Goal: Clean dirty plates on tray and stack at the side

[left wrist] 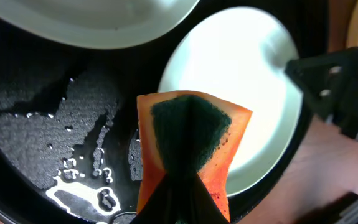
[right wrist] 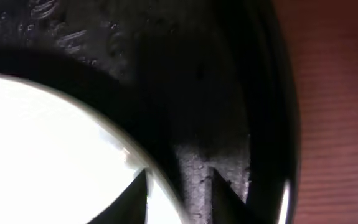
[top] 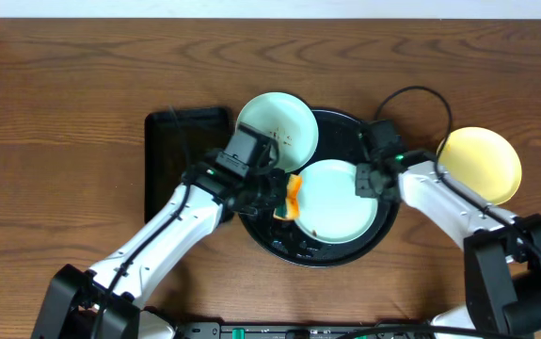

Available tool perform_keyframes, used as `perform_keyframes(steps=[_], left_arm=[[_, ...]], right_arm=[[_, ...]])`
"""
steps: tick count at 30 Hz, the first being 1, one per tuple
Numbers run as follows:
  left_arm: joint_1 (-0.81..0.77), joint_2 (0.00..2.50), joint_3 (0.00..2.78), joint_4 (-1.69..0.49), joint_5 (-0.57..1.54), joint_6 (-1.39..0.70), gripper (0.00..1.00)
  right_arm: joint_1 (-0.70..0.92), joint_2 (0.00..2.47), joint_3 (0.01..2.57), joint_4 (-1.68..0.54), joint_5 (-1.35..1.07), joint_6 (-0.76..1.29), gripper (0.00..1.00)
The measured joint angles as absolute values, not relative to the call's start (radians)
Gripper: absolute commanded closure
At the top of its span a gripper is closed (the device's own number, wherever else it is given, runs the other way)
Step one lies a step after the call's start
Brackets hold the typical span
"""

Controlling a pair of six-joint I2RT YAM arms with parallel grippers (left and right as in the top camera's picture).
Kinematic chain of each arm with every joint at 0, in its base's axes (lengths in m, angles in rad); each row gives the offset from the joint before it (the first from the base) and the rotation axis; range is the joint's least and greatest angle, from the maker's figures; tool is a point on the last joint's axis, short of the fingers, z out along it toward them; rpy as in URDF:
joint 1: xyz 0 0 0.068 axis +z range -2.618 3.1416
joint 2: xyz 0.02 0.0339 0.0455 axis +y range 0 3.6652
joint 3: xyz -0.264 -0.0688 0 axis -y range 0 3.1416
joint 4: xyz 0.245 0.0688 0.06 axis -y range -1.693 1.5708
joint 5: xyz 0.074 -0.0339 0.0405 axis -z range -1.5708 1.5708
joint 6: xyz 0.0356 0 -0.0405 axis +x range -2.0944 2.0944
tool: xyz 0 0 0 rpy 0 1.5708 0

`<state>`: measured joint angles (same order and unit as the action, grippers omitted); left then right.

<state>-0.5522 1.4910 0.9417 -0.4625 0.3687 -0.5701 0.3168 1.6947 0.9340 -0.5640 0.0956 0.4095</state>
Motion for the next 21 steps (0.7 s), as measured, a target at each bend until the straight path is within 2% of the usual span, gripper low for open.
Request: perform_keyframes(steps=[4, 13, 21], left_arm=[[-0.611, 1.492, 0.942, -0.462, 0.298, -0.633, 0.92], [-0.704, 1.539, 0.941, -0.372, 0.233, -0.704, 0.92], [-0.717, 1.585, 0.941, -0.258, 0.228, -0.711, 0.92]], right_arm=[[0.302, 1.695, 0.934, -0.569, 0.035, 0.405, 0.99], [0.303, 1.693, 0.937, -0.614, -0.021, 0.399, 0.99], [0.303, 1.693, 0.937, -0.62, -0.025, 0.399, 0.99]])
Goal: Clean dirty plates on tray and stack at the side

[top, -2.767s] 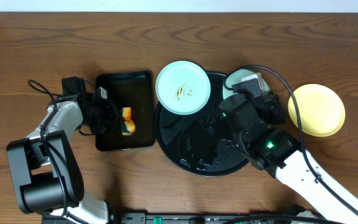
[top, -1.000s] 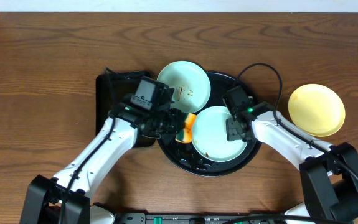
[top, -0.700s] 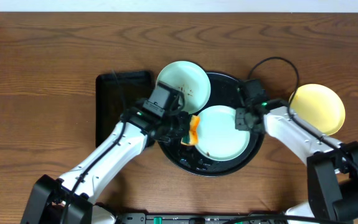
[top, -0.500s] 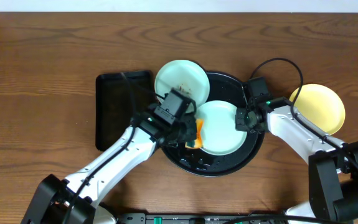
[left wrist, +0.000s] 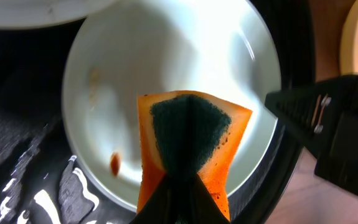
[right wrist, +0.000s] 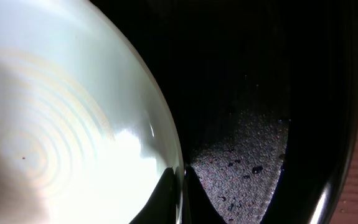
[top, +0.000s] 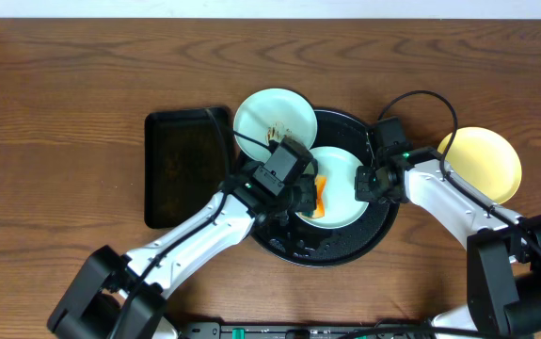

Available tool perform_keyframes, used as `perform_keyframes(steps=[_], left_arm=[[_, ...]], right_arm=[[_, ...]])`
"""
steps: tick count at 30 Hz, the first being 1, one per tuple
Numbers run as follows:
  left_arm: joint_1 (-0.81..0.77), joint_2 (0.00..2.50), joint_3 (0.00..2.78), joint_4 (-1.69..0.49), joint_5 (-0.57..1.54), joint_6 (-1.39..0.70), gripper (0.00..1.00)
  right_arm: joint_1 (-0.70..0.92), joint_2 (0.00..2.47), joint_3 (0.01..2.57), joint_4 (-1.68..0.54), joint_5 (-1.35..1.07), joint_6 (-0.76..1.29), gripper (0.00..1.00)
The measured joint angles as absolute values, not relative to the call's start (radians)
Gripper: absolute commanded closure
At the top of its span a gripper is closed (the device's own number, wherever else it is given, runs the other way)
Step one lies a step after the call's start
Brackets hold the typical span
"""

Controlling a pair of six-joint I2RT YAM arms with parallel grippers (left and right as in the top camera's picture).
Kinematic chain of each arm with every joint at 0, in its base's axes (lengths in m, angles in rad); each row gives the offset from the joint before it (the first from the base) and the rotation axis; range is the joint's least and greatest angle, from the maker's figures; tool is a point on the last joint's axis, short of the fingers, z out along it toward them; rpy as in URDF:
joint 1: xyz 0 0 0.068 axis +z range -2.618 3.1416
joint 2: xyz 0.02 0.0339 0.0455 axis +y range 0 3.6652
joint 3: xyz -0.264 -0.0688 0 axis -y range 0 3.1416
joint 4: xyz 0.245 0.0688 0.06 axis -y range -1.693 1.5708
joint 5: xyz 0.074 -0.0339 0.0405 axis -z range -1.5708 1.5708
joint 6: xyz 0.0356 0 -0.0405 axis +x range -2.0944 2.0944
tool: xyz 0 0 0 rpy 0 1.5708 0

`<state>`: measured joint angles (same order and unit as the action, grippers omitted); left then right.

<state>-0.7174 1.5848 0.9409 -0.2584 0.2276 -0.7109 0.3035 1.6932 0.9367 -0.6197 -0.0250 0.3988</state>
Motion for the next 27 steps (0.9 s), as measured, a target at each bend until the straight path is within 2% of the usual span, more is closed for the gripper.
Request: perform_keyframes(steps=[9, 27], left_arm=[[-0.717, 1.702, 0.941, -0.147, 0.187, -0.71, 0.92], [-0.724, 1.738, 0.945, -0.265, -0.001, -0.626, 0.92]], right_arm=[[0.303, 1.693, 0.937, -0.625, -0.028, 0.399, 0.99], [0.306, 1.688, 0.937, -0.665, -0.032, 0.402, 0.99]])
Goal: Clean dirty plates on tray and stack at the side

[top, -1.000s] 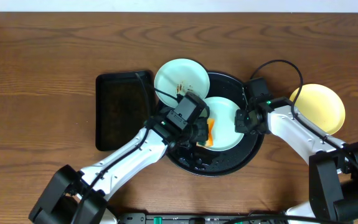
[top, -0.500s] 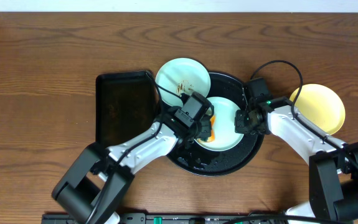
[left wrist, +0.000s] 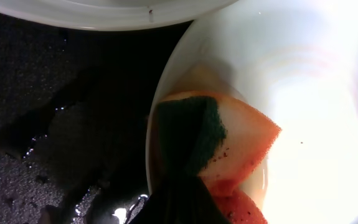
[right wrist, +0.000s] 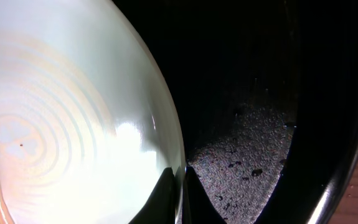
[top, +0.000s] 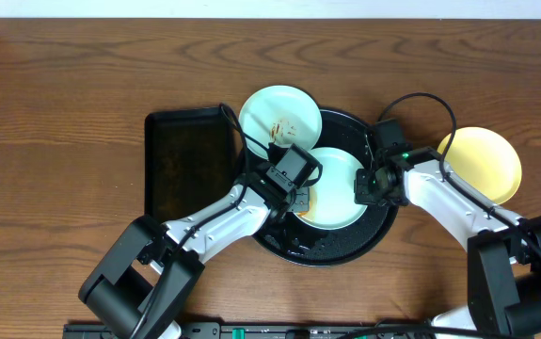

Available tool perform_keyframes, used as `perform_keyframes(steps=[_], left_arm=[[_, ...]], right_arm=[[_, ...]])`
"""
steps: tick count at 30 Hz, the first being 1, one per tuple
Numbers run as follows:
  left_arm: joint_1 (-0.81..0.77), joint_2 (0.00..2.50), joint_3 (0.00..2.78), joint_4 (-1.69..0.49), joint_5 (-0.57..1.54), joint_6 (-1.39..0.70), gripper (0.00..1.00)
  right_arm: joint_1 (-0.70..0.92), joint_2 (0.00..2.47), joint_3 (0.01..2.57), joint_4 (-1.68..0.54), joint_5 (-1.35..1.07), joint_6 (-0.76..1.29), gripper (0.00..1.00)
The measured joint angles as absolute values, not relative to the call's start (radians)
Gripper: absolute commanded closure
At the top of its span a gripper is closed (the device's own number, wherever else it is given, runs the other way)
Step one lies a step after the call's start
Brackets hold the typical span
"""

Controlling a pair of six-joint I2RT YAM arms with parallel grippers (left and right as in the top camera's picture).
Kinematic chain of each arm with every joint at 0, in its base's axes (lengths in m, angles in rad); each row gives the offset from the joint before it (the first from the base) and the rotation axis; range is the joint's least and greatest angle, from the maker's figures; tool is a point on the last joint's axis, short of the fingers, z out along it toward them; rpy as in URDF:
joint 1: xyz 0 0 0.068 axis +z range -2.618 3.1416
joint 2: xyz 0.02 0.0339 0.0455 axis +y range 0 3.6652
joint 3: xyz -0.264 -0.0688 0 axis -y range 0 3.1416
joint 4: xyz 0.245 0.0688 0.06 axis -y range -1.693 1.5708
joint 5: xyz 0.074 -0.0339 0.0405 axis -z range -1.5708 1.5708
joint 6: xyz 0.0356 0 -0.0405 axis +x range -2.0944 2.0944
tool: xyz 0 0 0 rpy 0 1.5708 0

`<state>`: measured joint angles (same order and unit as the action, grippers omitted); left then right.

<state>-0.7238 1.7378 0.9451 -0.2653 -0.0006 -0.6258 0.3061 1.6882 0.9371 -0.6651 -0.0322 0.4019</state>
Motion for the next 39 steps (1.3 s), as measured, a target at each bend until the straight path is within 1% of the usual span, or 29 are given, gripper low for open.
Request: perform_keyframes(steps=[8, 15, 18, 19, 20, 21, 23, 24, 26, 30, 36, 39], left_arm=[[-0.723, 1.673, 0.943, -0.292, 0.045, -0.619, 0.92], [-0.72, 1.489, 0.942, -0.303, 0.05, -0.6, 0.92], [-0.71, 1.438, 0.942, -0.368, 0.019, -0.596, 0.92], [-0.7, 1.428, 0.942, -0.394, 0.002, -0.594, 0.92], [-0.679, 1.419, 0.942, -0.434, -0.023, -0.594, 0.92], [-0.658, 1.417, 0.941, -0.459, -0.038, -0.591, 0.92], [-0.612, 1.417, 0.941, -0.496, -0.059, -0.578, 0.92], [-0.579, 1.417, 0.941, -0.508, -0.067, -0.57, 0.92], [-0.517, 1.417, 0.94, -0.516, -0.081, -0.556, 0.92], [-0.376, 1.417, 0.94, -0.517, -0.093, -0.537, 0.92], [-0.204, 1.422, 0.94, -0.52, -0.104, -0.522, 0.92], [-0.154, 1.444, 0.94, -0.52, -0.092, -0.522, 0.92]], right_arm=[[0.306, 1.686, 0.937, -0.693, -0.022, 0.402, 0.99], [0.306, 1.686, 0.937, -0.699, -0.007, 0.402, 0.99], [0.306, 1.686, 0.938, -0.702, -0.004, 0.402, 0.98], [0.306, 1.686, 0.938, -0.702, -0.004, 0.402, 0.72], [0.306, 1.686, 0.938, -0.702, -0.003, 0.402, 0.56], [0.306, 1.686, 0.937, -0.694, 0.004, 0.402, 0.5], [0.305, 1.688, 0.931, -0.683, 0.024, 0.402, 0.46], [0.305, 1.689, 0.928, -0.677, 0.033, 0.399, 0.48], [0.305, 1.689, 0.925, -0.668, 0.041, 0.399, 0.68], [0.305, 1.689, 0.925, -0.656, 0.047, 0.397, 0.98], [0.306, 1.687, 0.927, -0.673, 0.043, 0.398, 0.99], [0.306, 1.687, 0.929, -0.687, 0.037, 0.398, 0.99]])
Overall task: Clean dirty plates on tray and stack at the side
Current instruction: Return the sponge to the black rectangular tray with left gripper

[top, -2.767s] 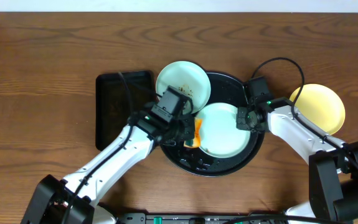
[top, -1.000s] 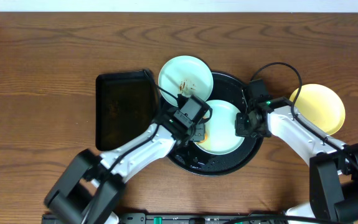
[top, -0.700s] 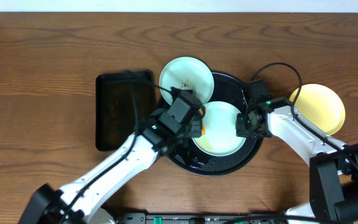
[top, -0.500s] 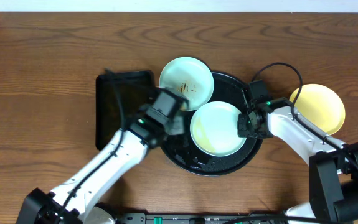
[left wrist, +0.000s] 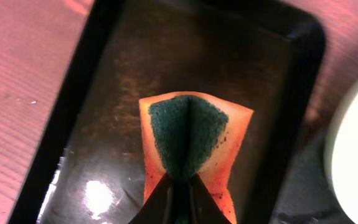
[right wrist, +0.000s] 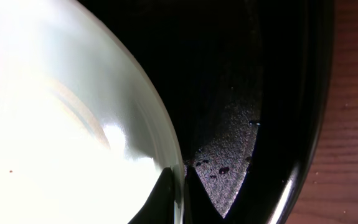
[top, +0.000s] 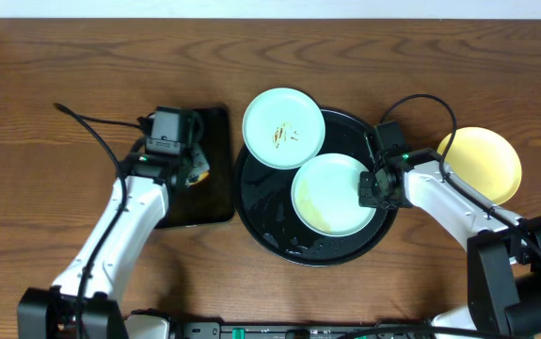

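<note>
A pale green plate [top: 334,194] lies in the round black tray [top: 270,226]. My right gripper [top: 371,188] is shut on its right rim, the rim pinched between the jaws [right wrist: 180,186]. A faint yellowish film shows on the plate's lower left. A second pale green plate [top: 283,129] with food crumbs rests on the tray's back-left rim. My left gripper [top: 195,172] is shut on an orange sponge [left wrist: 188,140] with a green scouring face. It hangs over the black rectangular tray [left wrist: 98,81] on the left.
A yellow plate [top: 479,163] sits on the wooden table to the right of the round tray. Water drops lie on the round tray's floor [right wrist: 228,155]. The rectangular tray's floor is wet and shiny [left wrist: 98,196].
My left gripper, with the sponge, has gone from the plate in the round tray to over the rectangular tray on the left. The right gripper still pinches the plate's rim.
The sponge was held beside the plate's left edge over the round tray. Then it hung above the plate, which showed brown spots. Then it was pressed on the plate's left part. Now the spots are gone and the sponge is over the rectangular tray.
</note>
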Available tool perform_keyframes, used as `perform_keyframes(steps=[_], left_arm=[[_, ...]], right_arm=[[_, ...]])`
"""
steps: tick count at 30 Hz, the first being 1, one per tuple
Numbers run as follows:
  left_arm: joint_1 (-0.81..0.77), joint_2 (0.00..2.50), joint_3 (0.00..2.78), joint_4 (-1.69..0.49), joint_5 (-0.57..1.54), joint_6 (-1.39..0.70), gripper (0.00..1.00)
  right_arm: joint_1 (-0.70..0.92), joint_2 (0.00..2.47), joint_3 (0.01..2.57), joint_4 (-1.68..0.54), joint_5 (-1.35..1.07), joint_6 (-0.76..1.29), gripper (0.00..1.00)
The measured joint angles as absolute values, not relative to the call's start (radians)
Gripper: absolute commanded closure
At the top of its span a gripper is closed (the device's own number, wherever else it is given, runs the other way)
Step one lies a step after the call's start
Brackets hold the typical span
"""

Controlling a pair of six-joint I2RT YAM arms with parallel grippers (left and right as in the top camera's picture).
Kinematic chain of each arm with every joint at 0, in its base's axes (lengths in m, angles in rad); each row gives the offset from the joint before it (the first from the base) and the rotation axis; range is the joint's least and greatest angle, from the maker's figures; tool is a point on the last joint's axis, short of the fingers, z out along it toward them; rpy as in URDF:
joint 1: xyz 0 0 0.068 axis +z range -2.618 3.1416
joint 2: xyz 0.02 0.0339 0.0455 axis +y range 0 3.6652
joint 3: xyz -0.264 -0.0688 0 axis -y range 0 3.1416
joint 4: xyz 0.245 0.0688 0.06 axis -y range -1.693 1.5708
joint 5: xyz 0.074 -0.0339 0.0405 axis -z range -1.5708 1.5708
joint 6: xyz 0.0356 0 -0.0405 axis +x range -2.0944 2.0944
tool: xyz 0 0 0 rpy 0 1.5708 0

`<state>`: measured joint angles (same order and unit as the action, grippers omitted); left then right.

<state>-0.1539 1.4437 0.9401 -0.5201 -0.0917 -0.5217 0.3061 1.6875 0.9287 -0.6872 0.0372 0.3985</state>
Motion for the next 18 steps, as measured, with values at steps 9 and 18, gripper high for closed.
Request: perform_keyframes(steps=[9, 18], left_arm=[[-0.124, 1.6, 0.94, -0.52, -0.02, -0.47, 0.92], [-0.115, 1.692, 0.945, -0.503, 0.05, -0.418, 0.92]], right_arm=[[0.306, 1.663, 0.93, -0.72, 0.035, 0.402, 0.99], [0.306, 1.488, 0.926, -0.74, 0.084, 0.392, 0.99]])
